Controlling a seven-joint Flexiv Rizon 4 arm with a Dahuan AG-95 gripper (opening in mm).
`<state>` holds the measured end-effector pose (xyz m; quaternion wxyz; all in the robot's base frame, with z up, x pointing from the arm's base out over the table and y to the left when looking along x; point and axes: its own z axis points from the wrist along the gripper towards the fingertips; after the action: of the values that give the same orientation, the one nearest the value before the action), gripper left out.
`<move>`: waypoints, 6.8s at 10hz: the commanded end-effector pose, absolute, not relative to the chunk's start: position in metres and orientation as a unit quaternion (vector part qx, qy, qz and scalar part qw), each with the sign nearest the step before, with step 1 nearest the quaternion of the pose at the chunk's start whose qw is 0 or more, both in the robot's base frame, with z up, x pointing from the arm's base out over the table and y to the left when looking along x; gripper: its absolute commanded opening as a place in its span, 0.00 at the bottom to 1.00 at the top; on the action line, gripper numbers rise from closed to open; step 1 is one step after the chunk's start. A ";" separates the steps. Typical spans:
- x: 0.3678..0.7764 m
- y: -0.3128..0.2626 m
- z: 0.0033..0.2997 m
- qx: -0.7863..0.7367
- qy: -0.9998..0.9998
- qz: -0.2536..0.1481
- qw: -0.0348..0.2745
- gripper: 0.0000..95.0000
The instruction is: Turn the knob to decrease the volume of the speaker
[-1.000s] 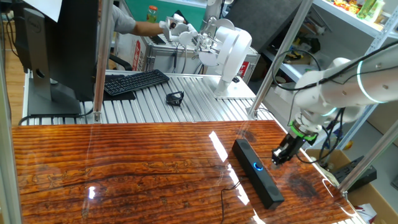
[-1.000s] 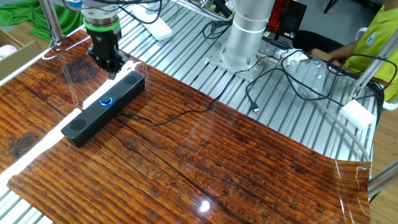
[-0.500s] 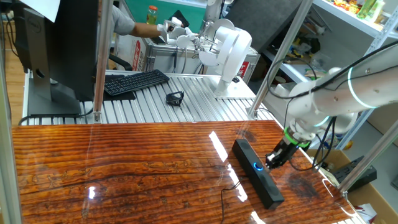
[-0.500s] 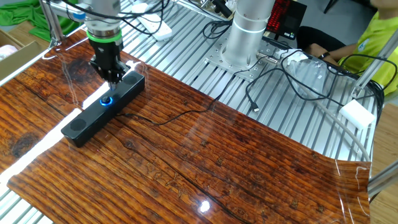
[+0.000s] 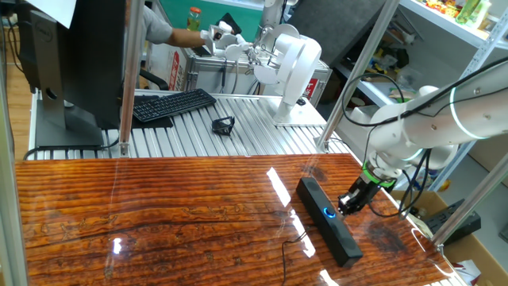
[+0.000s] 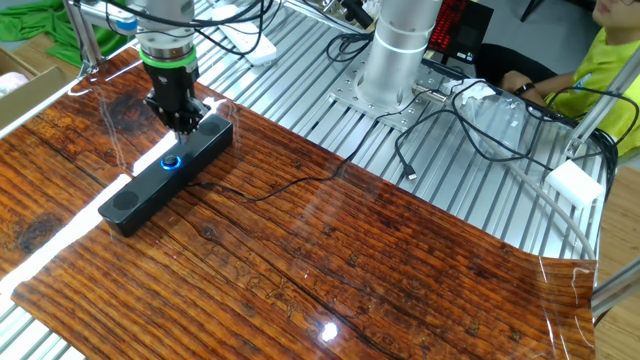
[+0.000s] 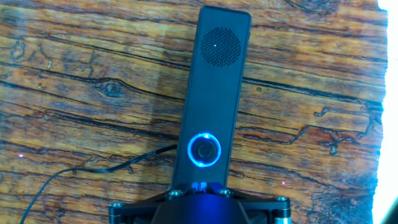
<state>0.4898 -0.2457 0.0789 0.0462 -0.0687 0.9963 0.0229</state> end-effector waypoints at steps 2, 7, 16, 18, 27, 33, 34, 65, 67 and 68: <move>0.489 -0.245 0.080 -0.071 0.996 0.023 0.043 0.00; 0.489 -0.245 0.080 -0.065 0.997 0.025 0.043 0.00; 0.489 -0.245 0.080 -0.067 0.997 0.025 0.027 0.00; 0.489 -0.245 0.080 -0.059 0.998 0.024 0.024 0.00; 0.489 -0.245 0.080 -0.063 0.997 0.024 0.025 0.00; 0.493 -0.246 0.088 -0.058 0.998 0.027 0.006 0.00; 0.493 -0.246 0.088 -0.054 0.998 0.027 0.005 0.00; 0.536 -0.257 0.068 -0.035 0.999 0.036 -0.012 0.00; 0.530 -0.265 0.065 -0.032 0.998 0.038 -0.028 0.00; 0.530 -0.265 0.065 -0.032 0.998 0.041 -0.030 0.00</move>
<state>0.5279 -0.2650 0.0662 -0.0291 -0.0308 0.9984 0.0382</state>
